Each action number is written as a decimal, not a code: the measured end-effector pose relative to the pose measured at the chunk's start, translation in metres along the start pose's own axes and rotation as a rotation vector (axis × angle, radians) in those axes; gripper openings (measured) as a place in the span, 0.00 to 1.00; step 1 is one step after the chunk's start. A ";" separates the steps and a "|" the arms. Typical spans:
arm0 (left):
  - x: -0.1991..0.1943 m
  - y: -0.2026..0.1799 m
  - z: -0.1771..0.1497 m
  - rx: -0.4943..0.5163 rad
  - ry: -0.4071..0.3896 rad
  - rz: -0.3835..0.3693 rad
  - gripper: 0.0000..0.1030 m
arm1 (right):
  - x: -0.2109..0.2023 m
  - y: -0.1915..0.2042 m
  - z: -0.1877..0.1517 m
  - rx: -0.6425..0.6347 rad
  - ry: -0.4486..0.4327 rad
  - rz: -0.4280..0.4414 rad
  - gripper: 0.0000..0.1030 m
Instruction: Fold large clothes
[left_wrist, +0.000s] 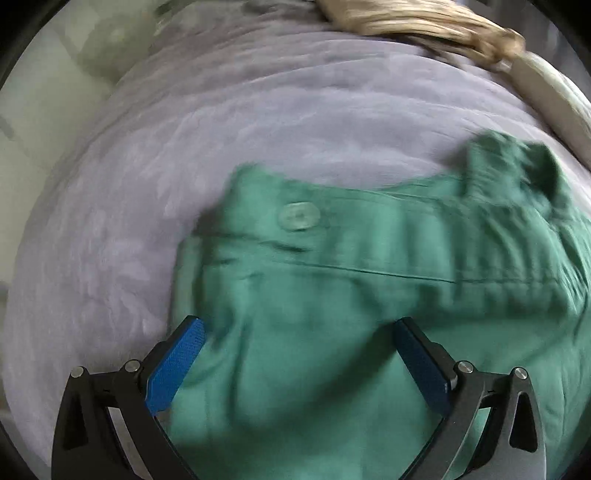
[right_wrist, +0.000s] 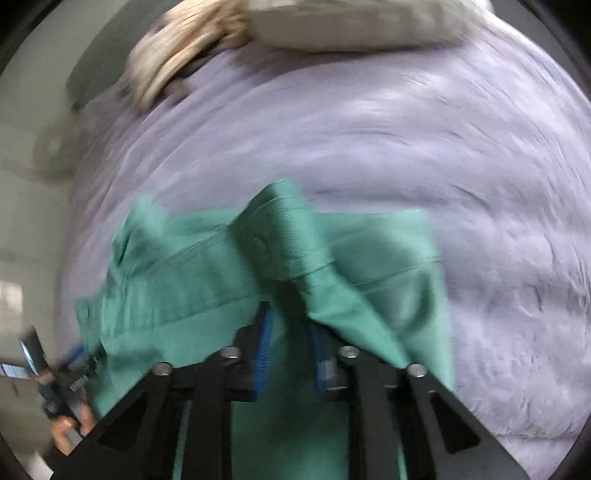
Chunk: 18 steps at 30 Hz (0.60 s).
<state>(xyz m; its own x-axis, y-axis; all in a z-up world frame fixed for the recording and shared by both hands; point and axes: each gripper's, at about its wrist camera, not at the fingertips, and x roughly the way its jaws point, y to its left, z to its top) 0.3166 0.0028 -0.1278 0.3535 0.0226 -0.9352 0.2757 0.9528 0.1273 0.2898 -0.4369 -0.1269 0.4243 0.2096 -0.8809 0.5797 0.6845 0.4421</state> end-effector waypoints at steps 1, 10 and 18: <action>-0.003 0.012 0.000 -0.041 0.004 -0.010 1.00 | -0.010 -0.010 0.000 0.048 -0.025 0.033 0.12; 0.004 0.026 0.004 -0.035 0.006 0.068 1.00 | -0.012 0.014 0.015 -0.168 -0.003 -0.059 0.25; 0.030 0.032 0.004 -0.075 0.026 0.033 1.00 | 0.005 -0.014 0.009 -0.132 0.005 -0.097 0.03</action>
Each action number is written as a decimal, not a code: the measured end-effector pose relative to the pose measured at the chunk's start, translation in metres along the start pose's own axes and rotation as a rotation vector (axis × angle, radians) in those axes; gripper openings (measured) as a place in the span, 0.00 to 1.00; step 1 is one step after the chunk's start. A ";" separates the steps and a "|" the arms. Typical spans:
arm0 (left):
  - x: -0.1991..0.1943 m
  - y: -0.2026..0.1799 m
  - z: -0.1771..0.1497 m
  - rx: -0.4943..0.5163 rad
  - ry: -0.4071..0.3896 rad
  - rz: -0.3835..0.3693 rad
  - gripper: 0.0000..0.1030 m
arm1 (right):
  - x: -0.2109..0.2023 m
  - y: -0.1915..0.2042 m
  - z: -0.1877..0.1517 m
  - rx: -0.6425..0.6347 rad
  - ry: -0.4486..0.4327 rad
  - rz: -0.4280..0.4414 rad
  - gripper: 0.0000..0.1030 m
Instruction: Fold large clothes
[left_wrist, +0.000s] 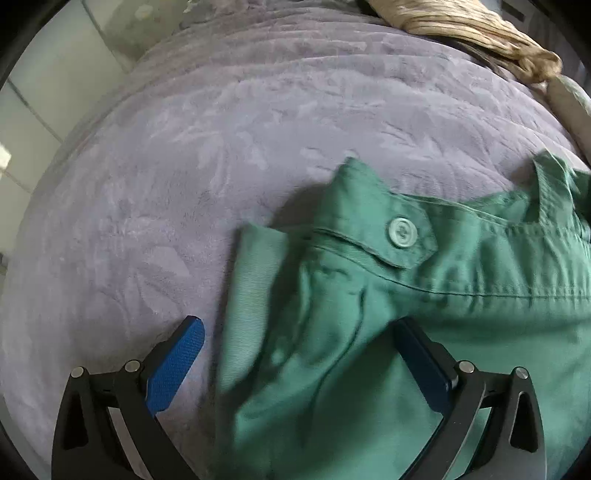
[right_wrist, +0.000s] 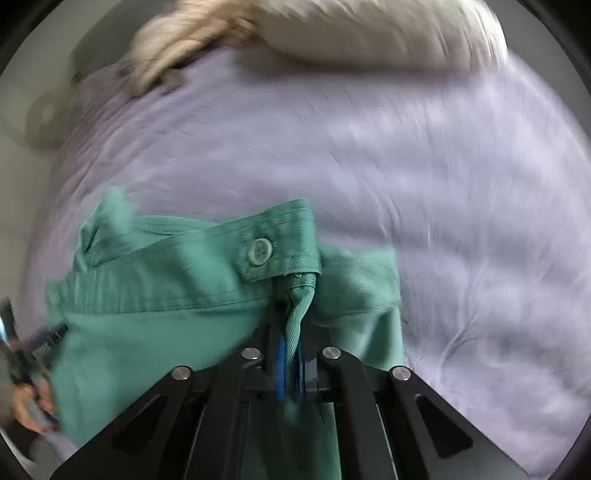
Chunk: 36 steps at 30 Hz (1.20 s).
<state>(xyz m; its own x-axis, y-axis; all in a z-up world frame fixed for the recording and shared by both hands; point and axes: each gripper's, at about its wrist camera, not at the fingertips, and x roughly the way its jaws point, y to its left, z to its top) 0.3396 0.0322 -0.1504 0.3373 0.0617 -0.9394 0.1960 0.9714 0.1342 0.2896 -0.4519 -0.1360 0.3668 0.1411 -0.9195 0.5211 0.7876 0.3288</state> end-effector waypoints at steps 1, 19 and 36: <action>-0.004 0.005 0.001 -0.010 0.004 0.018 1.00 | 0.000 -0.013 0.000 0.079 -0.001 0.061 0.03; -0.080 -0.013 -0.111 0.187 -0.012 -0.050 1.00 | -0.043 0.095 -0.126 -0.164 0.075 0.199 0.07; -0.095 0.085 -0.128 0.009 0.051 -0.160 1.00 | -0.093 -0.036 -0.170 0.117 0.039 0.091 0.12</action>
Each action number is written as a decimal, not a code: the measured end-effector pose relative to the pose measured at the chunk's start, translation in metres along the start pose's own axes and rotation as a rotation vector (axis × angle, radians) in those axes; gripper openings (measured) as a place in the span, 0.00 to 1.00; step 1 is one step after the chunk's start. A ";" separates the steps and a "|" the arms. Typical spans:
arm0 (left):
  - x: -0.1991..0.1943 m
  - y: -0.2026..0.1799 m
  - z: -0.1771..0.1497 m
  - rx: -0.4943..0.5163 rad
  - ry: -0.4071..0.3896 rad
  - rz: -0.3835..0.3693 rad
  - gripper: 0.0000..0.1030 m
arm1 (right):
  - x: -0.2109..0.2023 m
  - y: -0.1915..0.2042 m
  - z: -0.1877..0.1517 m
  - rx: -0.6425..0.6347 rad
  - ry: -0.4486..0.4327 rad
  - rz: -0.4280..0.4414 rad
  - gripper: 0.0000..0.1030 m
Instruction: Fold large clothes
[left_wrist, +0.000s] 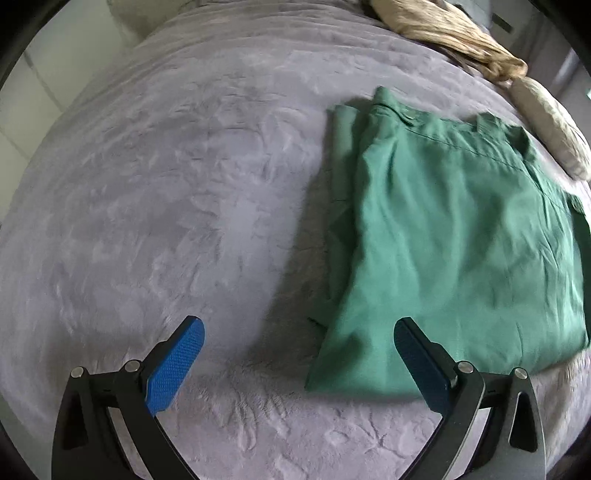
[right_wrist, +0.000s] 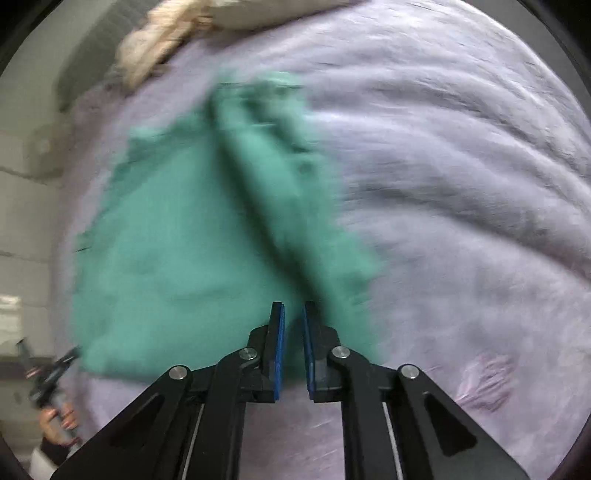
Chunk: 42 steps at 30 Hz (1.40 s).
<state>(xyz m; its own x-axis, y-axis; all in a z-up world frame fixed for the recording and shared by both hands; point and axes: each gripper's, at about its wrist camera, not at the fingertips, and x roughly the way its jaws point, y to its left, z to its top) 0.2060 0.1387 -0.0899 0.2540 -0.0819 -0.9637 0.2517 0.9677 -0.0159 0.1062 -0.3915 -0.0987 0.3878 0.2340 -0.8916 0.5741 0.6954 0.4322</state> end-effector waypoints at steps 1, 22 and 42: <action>0.005 -0.005 0.003 0.015 0.009 -0.024 0.93 | 0.000 0.013 -0.007 -0.012 0.021 0.072 0.16; 0.042 -0.022 -0.028 0.192 0.104 -0.109 0.04 | 0.126 0.122 -0.096 0.101 0.325 0.226 0.14; 0.037 -0.028 -0.004 0.119 0.035 0.099 0.04 | 0.026 0.012 -0.021 0.031 0.029 -0.215 0.13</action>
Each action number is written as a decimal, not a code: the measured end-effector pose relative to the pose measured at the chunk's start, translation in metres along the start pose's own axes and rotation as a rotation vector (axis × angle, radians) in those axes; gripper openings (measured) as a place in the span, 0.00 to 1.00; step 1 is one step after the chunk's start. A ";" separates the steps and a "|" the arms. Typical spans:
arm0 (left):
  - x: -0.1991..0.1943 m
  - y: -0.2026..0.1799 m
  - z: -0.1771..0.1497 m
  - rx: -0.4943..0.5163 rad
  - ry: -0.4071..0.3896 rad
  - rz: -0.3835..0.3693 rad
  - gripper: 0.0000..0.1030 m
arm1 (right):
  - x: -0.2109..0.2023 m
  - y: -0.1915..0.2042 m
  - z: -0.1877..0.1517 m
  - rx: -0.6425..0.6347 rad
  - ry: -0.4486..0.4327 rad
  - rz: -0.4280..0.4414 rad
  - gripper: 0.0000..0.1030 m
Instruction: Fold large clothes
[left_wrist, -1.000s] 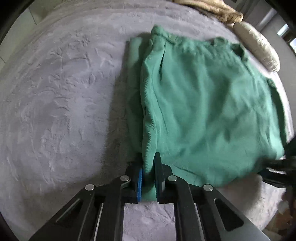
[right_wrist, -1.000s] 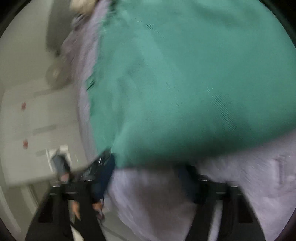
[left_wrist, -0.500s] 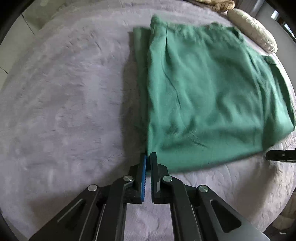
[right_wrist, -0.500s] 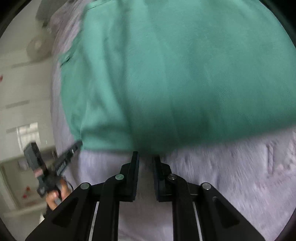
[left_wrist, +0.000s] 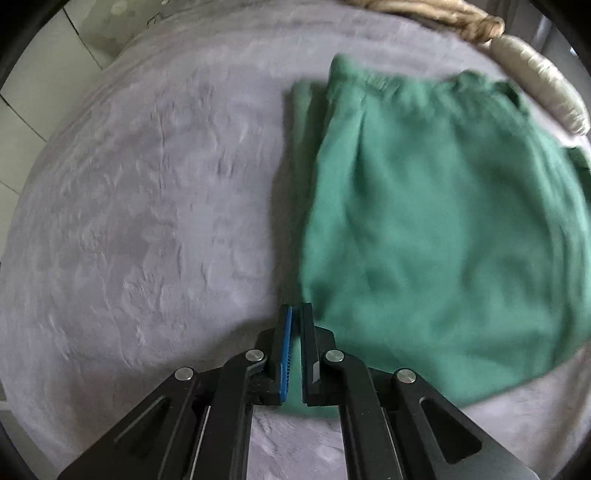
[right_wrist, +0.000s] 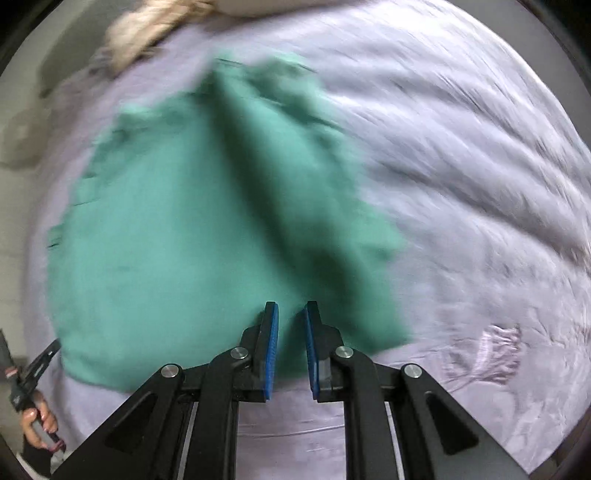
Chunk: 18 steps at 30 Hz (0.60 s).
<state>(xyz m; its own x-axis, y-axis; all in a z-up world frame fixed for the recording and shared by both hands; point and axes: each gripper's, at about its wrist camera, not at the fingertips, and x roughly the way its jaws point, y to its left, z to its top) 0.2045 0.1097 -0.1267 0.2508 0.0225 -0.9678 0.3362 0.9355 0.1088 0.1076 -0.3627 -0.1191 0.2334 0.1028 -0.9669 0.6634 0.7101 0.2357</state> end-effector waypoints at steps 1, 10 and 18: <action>0.006 0.002 -0.002 -0.004 0.030 0.039 0.04 | 0.007 -0.008 -0.002 0.029 0.014 0.010 0.11; -0.032 0.011 -0.027 -0.060 0.040 0.017 0.04 | -0.020 0.012 -0.022 -0.098 0.014 -0.038 0.15; -0.063 -0.023 -0.054 -0.040 0.055 -0.051 0.04 | -0.034 0.061 -0.040 -0.215 0.002 -0.079 0.19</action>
<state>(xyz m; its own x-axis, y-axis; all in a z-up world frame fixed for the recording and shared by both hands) 0.1321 0.1061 -0.0806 0.1835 -0.0075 -0.9830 0.3108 0.9491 0.0508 0.1118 -0.2946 -0.0754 0.1852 0.0425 -0.9818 0.5131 0.8479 0.1335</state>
